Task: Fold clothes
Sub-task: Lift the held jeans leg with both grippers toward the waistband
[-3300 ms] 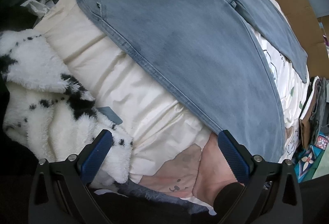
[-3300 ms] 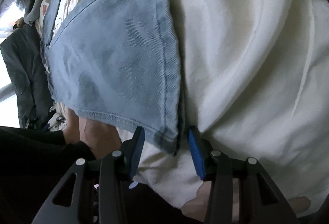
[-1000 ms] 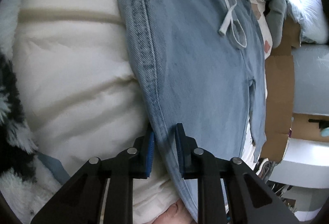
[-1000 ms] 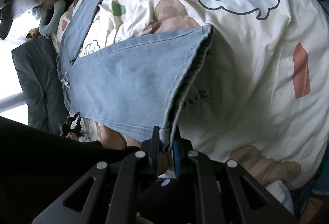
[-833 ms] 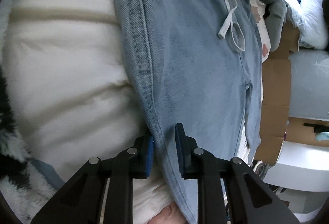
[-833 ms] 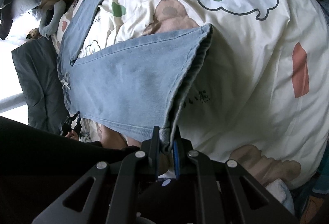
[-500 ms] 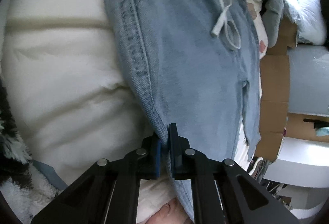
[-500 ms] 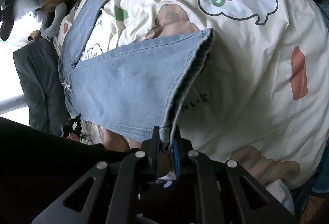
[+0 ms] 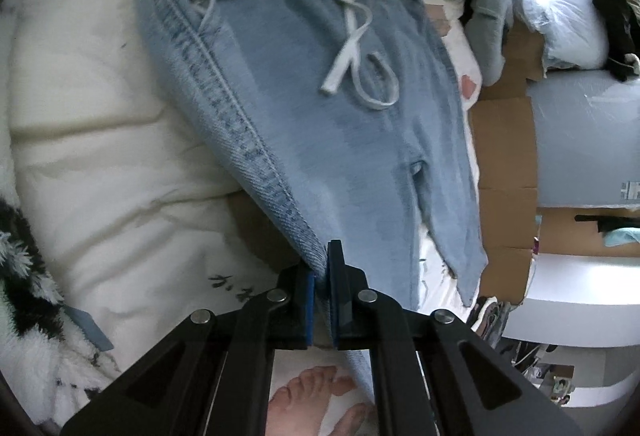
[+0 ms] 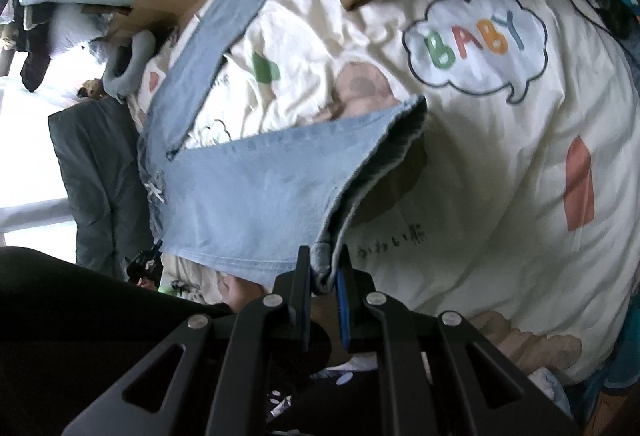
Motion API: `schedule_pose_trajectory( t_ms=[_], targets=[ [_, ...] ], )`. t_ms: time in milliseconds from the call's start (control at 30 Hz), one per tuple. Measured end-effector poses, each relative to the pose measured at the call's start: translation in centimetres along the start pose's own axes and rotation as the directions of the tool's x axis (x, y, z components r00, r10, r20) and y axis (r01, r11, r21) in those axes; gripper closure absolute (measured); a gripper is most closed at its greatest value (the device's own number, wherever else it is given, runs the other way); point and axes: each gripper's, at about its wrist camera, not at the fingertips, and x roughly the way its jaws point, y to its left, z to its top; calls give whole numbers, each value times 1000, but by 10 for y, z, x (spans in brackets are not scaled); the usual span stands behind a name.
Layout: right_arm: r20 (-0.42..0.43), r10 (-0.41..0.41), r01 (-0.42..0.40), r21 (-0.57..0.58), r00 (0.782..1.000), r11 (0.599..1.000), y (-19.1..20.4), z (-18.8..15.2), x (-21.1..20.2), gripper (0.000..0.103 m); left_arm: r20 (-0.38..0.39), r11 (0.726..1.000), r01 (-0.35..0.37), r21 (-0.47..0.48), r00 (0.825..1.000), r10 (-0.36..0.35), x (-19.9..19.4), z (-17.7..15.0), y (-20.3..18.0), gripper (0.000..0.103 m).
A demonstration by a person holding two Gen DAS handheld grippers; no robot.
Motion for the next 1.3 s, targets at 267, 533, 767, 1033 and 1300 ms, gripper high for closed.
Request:
schedule_pose_trajectory(
  t_ms=[267,533,767,1033,1300],
  targets=[
    [44,13,-12,-29,999,1000,19,19,-22,94,12,999,46,15,999,-46,-6,9,-30,98],
    [85,17,-9,-90,996,996,51,47,-37,94,17,998,64,29,998,-64,-13,18,-51,98],
    [108,78,-67,-107,991,992,56,77,-41,94,14,1000,6,25,1000,-7,-9,26,-71,98],
    [130,148,-134,-116,980,984,59,111,-43,94,18,998,-27,54,999,26,-5,40,-107,98],
    [141,126,-113,-96,982,989,56,142,-38,94,-11,995,0,104,1000,1,9,58,-148,98]
  ],
)
